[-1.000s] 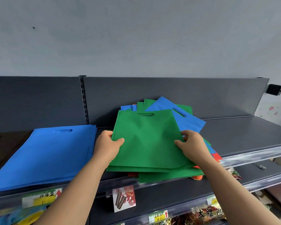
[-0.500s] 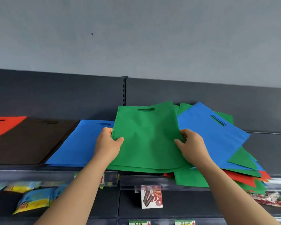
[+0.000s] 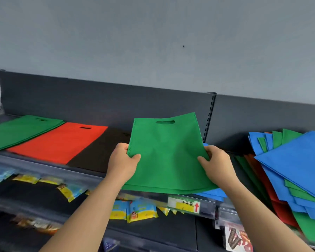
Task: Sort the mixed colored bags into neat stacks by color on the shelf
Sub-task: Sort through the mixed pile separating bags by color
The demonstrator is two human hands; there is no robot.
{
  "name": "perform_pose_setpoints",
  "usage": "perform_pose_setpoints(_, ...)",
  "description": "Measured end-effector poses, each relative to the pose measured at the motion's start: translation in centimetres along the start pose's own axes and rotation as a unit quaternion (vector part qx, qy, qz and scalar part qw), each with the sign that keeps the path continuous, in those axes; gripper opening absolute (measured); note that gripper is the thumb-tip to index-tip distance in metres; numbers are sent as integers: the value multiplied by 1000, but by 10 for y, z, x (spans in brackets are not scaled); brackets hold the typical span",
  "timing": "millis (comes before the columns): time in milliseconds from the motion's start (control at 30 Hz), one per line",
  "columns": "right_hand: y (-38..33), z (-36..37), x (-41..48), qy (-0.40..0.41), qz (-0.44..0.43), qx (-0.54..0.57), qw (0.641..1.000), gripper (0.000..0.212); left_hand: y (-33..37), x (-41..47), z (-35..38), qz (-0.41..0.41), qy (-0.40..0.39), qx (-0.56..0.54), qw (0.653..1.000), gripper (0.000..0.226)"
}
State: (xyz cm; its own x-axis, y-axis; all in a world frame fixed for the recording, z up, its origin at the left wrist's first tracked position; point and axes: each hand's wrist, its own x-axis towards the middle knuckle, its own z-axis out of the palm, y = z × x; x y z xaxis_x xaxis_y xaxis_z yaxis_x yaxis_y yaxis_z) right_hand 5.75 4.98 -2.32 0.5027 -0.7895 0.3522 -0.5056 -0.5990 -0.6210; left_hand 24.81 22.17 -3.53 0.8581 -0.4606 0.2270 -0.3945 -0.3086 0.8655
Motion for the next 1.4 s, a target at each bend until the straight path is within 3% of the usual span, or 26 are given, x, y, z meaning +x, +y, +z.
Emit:
perform_pose_setpoints(500, -179, 183, -3, -67, -44, 73, 994, 16, -124, 88, -200, -26, 45, 59, 997, 25)
perform_pose_setpoints(1067, -317, 366, 90, -107, -100, 87, 985, 19, -240, 235, -305, -87, 117, 56, 988, 27)
perform_pose_setpoints(1400, -391, 452, 101, -102, -80, 77, 989, 17, -303, 314, -374, -83, 95, 53, 991, 26)
